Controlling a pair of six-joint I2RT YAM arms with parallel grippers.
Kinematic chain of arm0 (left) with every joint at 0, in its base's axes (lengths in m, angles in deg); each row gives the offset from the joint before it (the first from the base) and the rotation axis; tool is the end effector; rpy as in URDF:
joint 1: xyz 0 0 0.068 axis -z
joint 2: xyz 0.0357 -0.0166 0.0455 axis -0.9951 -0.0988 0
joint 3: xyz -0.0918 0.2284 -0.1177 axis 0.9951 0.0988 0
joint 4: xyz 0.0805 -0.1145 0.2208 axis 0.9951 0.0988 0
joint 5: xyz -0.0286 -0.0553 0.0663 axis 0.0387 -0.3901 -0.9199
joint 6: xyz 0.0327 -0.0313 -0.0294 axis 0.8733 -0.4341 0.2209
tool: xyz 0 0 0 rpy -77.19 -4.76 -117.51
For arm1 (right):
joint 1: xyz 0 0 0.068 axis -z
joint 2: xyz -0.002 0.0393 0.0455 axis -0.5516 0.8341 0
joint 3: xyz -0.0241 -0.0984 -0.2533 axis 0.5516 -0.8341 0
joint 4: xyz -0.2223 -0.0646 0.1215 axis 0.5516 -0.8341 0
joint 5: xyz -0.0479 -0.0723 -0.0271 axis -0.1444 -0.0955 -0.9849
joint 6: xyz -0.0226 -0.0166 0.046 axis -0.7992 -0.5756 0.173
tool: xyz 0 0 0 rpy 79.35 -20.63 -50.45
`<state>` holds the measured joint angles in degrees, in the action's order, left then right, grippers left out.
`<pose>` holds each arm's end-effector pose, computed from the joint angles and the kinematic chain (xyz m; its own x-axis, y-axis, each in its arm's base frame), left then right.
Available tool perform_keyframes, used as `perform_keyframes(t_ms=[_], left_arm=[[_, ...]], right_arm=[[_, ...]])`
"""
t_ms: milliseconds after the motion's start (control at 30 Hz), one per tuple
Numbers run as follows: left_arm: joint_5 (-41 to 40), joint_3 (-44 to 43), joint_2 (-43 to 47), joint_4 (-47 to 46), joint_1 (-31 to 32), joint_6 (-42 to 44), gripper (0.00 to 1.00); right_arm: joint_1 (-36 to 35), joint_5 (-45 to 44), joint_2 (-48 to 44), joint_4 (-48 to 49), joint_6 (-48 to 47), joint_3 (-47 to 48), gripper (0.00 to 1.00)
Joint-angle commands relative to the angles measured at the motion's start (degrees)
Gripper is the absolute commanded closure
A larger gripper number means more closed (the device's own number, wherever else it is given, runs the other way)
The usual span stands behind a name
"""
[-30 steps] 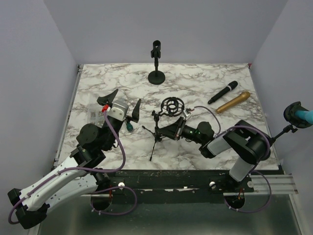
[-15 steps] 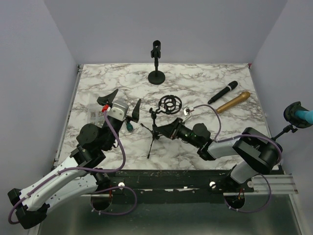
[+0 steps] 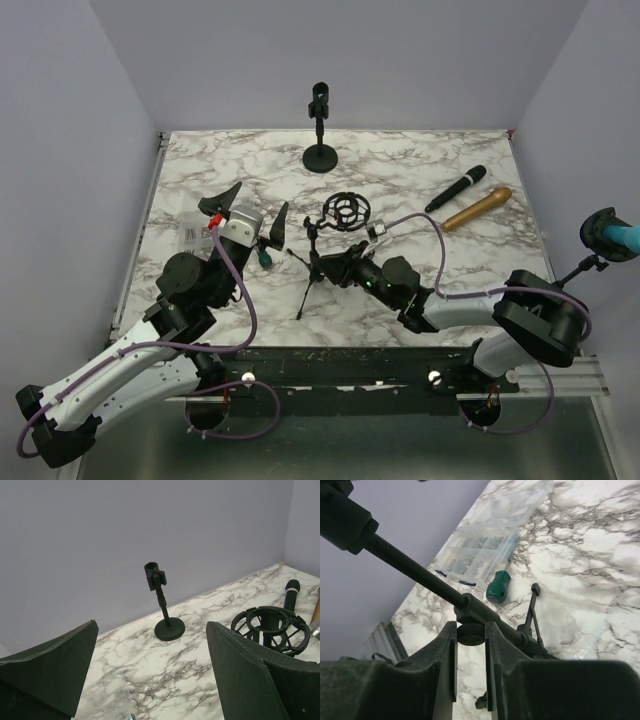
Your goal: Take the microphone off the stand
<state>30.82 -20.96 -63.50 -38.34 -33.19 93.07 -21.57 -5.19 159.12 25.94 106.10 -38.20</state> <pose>0.1051 -0.1066 0.3872 0.3315 0.0254 -0.9431 0.3739 0.9143 0.1560 0.1661 0.2295 0.1924 -0.4598 0.3947 -0.7955 -0.5781 0.5470 0.6056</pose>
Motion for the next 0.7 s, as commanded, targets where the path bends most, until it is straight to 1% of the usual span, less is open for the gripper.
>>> perform_keyframes(t_ms=[0,167,333,667], left_arm=[[-0.3,-1.8,0.2,-1.2,0.3,0.4,0.07],[0.0,-1.8,0.0,-1.1,0.3,0.3,0.07],[-0.2,-1.8,-0.4,-1.0,0.3,0.4,0.07],[0.2,-1.9,-0.4,-0.8,0.4,-0.1,0.07]], right_arm=[[-1.2,-11.3,-1.7,-11.5,-11.6,0.3,0.99],[-1.9,-13.9,-3.2,-12.8,-16.5,0.0,0.99],[-3.2,-17.9,-3.3,-16.6,-21.8,2.4,0.99],[-8.4,-30.8,-0.8,-23.5,-34.4,7.5,0.99]])
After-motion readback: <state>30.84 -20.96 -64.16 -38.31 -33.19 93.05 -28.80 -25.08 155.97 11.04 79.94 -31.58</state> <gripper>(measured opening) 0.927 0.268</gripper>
